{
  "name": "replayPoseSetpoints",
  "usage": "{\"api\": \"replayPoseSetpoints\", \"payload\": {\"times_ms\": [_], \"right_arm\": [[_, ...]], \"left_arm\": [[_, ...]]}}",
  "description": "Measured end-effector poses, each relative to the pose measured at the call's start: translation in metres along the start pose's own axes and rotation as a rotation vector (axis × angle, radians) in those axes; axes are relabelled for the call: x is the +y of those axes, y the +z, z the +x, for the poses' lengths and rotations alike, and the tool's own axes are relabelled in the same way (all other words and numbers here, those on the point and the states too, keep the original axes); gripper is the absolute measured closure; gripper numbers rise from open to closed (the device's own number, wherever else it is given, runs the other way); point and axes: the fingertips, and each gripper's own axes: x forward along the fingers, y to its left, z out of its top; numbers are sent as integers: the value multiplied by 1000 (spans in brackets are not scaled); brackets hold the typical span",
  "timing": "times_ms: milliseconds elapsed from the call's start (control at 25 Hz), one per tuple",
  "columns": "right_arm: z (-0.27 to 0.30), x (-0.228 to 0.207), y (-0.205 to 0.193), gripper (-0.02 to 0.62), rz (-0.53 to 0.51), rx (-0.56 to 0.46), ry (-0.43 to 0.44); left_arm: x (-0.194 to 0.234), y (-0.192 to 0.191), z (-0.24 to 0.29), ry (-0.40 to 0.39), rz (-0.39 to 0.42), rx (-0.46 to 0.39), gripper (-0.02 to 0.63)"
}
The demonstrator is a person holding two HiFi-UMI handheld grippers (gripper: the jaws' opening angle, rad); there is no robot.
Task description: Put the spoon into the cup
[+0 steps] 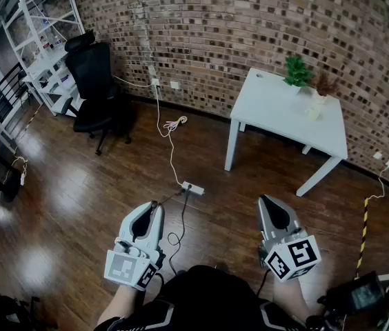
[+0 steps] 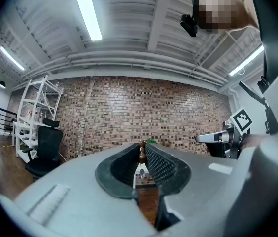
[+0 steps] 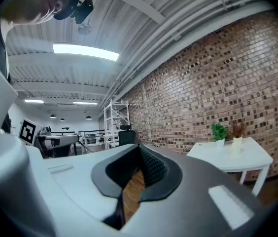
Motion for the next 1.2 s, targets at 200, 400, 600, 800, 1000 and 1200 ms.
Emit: {"api": "replayPoseSetpoints", "payload": {"times_ms": [200,400,600,800,1000,1200], "right_arm": [[-15,-34,8,589,0,-1,-11],[-28,-71,13,589,16,-15,-31],[-36,-101,19,589,17,-5,-22],[-26,-122,7,589,48,-12,-70],[4,-143,10,589,38,-10,-136],[34,-158,19,589,-13,1,-195]], "left_arm": [[-36,7,27,-31,8,-5,571],[-64,11,58,-48,19,0,571],[-86,17,81,-52,21,9,571],[-86,6,104,-94,20,39,571],[-70,-9,145,-169,-19,28,571],[-48,-15,192,-228,-65,-10,571]]}}
